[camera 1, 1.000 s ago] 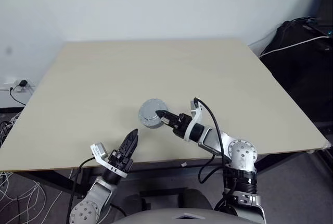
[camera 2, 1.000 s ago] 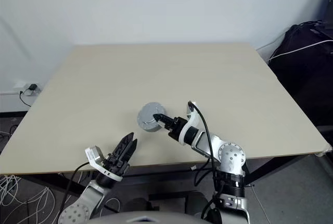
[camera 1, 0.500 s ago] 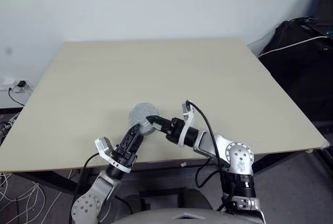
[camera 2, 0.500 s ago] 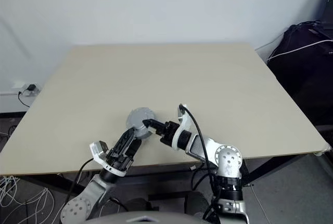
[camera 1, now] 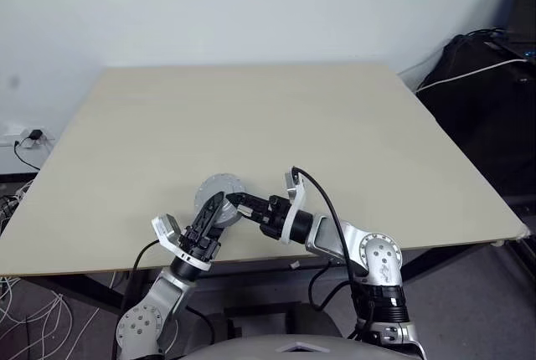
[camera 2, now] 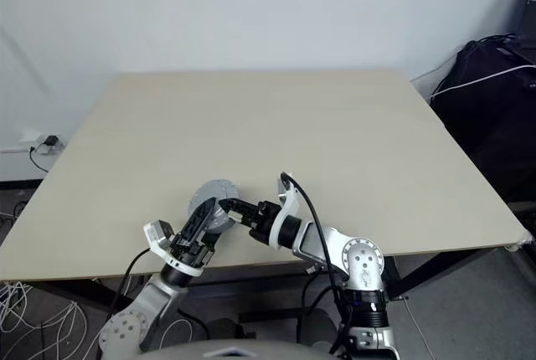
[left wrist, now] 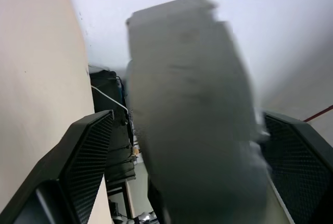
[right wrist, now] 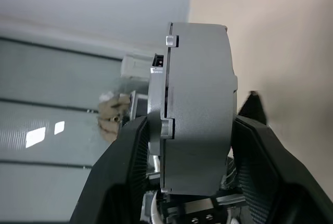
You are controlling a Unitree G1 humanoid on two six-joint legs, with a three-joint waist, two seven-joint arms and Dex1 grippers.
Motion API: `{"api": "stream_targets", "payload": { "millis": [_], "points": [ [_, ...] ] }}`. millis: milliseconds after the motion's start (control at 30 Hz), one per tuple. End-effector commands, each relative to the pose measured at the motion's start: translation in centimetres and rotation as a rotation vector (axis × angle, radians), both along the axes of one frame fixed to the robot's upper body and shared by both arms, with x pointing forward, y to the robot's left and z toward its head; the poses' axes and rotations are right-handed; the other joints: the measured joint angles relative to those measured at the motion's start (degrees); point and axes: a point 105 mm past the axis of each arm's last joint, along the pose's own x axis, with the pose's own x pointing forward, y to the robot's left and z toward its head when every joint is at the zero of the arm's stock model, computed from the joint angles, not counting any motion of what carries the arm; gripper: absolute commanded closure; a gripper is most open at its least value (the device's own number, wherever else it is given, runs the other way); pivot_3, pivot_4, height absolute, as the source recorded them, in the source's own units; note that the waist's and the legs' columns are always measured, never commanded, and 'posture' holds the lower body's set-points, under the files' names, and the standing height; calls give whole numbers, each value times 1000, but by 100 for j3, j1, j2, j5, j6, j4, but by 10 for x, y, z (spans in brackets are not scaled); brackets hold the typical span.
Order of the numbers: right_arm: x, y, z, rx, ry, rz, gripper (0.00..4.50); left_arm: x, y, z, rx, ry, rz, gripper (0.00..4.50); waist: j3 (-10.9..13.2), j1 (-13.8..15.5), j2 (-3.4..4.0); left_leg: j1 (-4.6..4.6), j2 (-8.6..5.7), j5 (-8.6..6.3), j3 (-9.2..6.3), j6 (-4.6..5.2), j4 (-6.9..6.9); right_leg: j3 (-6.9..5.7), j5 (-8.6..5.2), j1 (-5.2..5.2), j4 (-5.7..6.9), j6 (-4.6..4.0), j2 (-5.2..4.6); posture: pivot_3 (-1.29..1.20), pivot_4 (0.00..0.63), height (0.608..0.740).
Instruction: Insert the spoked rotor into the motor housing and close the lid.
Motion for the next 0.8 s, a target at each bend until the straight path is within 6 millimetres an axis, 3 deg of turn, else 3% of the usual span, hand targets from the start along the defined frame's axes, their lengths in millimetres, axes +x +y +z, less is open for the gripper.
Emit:
{"api": "stream_targets", "payload": {
  "millis": [33, 267, 367, 533, 800],
  "points": [
    [2, 2, 22, 84, -59, -5, 2370, 2, -2, 14, -38, -53, 34, 13, 0, -1, 0, 0, 0, 0, 0, 0, 0, 0, 0, 0, 0, 0, 0, 0, 0, 740],
    [1, 3, 23, 89, -62, 5, 2370, 2, 2, 11, -39, -34, 61, 13, 0, 2, 0, 0, 0, 0, -1, 0, 1, 0, 0, 1, 0, 0, 0, 0, 0, 740],
    [0, 3, 24, 90, -64, 9, 2370, 1, 2, 10, -36, -26, 57, 532, 0, 1, 0, 0, 0, 0, -2, 0, 2, -1, 0, 2, 0, 0, 0, 0, 0, 740],
    [0, 4, 26, 95, -69, 16, 2370, 2, 2, 9, -36, -21, 46, 2102, -1, 6, -3, 0, 0, 0, -3, 1, 5, -2, 1, 4, 0, 1, 0, 0, 0, 740],
    [1, 3, 26, 101, -64, 4, 2370, 3, 2, 9, -49, -21, 43, 2180, -1, 3, -3, 3, 0, 0, -5, 1, 6, -3, 1, 9, 0, 1, 0, 0, 0, 740]
  ]
}}
